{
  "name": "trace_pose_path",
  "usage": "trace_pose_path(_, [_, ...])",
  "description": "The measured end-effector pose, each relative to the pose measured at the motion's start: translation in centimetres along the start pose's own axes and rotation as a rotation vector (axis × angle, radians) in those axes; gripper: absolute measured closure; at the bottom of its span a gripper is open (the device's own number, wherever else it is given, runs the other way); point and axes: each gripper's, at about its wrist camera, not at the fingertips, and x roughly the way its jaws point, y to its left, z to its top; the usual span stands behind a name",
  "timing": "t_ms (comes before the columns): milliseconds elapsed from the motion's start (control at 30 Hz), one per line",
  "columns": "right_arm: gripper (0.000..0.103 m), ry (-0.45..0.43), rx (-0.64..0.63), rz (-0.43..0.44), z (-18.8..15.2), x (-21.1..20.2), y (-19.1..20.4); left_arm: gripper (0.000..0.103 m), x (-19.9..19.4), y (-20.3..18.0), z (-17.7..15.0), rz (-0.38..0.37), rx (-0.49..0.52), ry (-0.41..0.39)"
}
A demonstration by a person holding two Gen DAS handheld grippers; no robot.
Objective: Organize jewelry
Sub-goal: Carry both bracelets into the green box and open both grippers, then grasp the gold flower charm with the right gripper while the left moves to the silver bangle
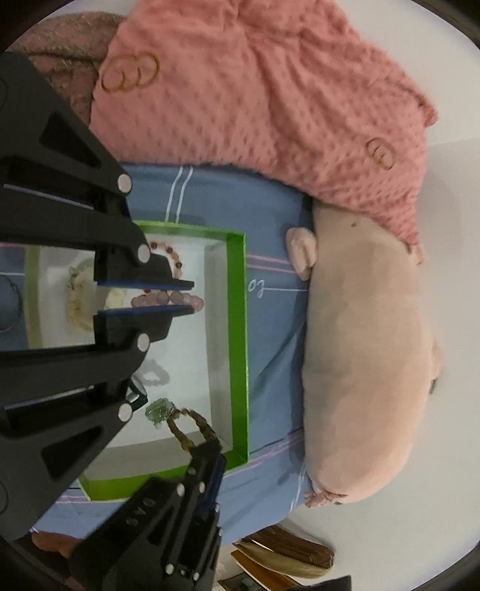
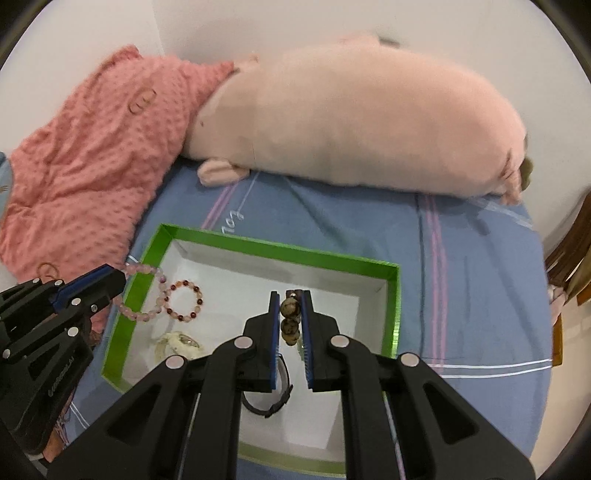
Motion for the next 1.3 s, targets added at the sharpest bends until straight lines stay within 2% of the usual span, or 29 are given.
trace_pose_path(300, [0.092, 0.116, 0.011, -0.004, 0.0, 6.9, -0.6, 0.095, 6.6, 0.0, -0.2, -0.006, -0.018, 0.109])
trace_pose_path(533, [0.092, 0.158, 0.023, -0.015, -0.8, 9.0, -1.2, 0.095, 7.9, 0.1, -0.6, -0.007, -0.018, 0.139])
trace_pose_path(600, [0.092, 0.163, 0.020, -0.021, -0.9, 9.0, -1.1, 0.087, 7.6, 0.2, -0.6, -0.012, -0.020, 0.134])
trace_pose_path(633, [0.084, 0.163, 0.018, -0.022, -0.9, 8.9, -1.1, 0.082, 7.3, 0.2, -0.5, -0.011, -0.019, 0.127])
trace_pose_path(667, [0.078, 0.155, 0.020, -0.022, -0.8, 8.6, -1.1, 0.072, 6.9, 0.2, -0.4, -0.006, -0.017, 0.117])
trace_pose_path(700, [0.066, 0.148, 0.022, -0.020, -0.7, 8.3, -1.1, 0.068, 6.7, 0.2, -0.3, -0.001, -0.015, 0.109])
trace_pose_path(733, [0.055, 0.139, 0.025, -0.022, -0.6, 8.0, -1.1, 0.068, 6.2, 0.2, -0.3, 0.001, -0.012, 0.101])
trace_pose_path(767, [0.053, 0.124, 0.029, -0.026, -0.5, 7.4, -1.1, 0.068, 5.6, 0.2, -0.2, 0.000, -0.010, 0.092])
trace_pose_path(833, [0.053, 0.106, 0.032, -0.028, -0.4, 6.3, -1.1, 0.068, 4.3, 0.3, -0.4, -0.001, -0.012, 0.073])
trace_pose_path(933, [0.053, 0.056, 0.039, -0.025, -0.3, 3.4, -1.3, 0.063, 1.3, 0.6, -1.0, 0.012, -0.012, 0.030])
trace_pose_path(1000, [0.053, 0.009, 0.041, -0.017, -0.6, 0.5, -1.6, 0.056, -1.3, 1.1, -2.0, 0.022, -0.015, -0.004])
trace_pose_path(1100, [0.048, -0.039, 0.054, 0.001, -1.7, -3.5, -2.3, 0.054, -3.9, 1.6, -4.0, 0.042, 0.001, -0.017])
trace_pose_path(1200, [0.046, -0.052, 0.052, 0.014, -4.1, -6.7, -2.7, 0.052, -5.4, 2.4, -7.0, 0.066, 0.001, 0.011])
trace_pose_path(1300, [0.046, -0.020, 0.021, -0.014, -7.7, -8.1, -2.1, 0.052, -5.8, 2.7, -10.8, 0.073, -0.002, 0.080])
